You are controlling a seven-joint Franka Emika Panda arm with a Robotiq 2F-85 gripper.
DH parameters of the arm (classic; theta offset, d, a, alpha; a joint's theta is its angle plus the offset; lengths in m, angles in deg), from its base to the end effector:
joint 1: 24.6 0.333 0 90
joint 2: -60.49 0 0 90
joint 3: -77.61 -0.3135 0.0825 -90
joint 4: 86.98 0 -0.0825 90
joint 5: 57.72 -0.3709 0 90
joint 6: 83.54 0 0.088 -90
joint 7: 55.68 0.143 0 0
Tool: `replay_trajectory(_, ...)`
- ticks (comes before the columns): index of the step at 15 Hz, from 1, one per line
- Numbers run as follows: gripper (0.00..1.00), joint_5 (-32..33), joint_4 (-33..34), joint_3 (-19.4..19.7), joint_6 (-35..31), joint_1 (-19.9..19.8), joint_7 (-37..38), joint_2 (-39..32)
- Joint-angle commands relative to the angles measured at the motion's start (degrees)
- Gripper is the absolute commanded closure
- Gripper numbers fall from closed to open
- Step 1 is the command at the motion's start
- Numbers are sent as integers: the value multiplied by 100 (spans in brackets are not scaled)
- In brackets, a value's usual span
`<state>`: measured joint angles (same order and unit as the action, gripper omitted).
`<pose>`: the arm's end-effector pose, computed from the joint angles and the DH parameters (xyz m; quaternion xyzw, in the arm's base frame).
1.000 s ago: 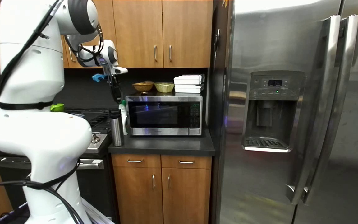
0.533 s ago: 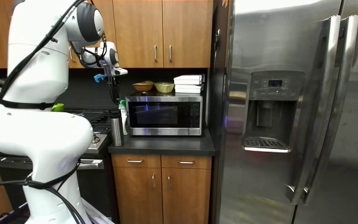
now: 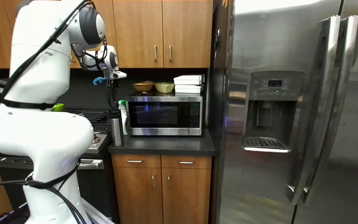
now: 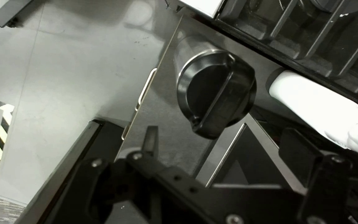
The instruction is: Remove the black lid from the silver bottle
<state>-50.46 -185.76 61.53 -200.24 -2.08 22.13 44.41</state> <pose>0.5059 0.3749 0.3964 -0.9485 0.3154 -0.0278 0.0089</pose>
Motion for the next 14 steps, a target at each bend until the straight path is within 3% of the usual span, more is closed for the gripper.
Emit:
replay_trajectory(1, 0, -164, 76, 89, -26, 113, 293, -118)
replay_trajectory(11, 0, -348, 74, 119, -187, 205, 640, -436)
replay_trajectory(12, 7, -341, 64, 125, -210, 208, 657, -436)
replay_trajectory(13, 25, -349, 60, 124, -212, 205, 663, -425)
replay_trajectory(14, 30, -344, 53, 127, -224, 203, 672, -414)
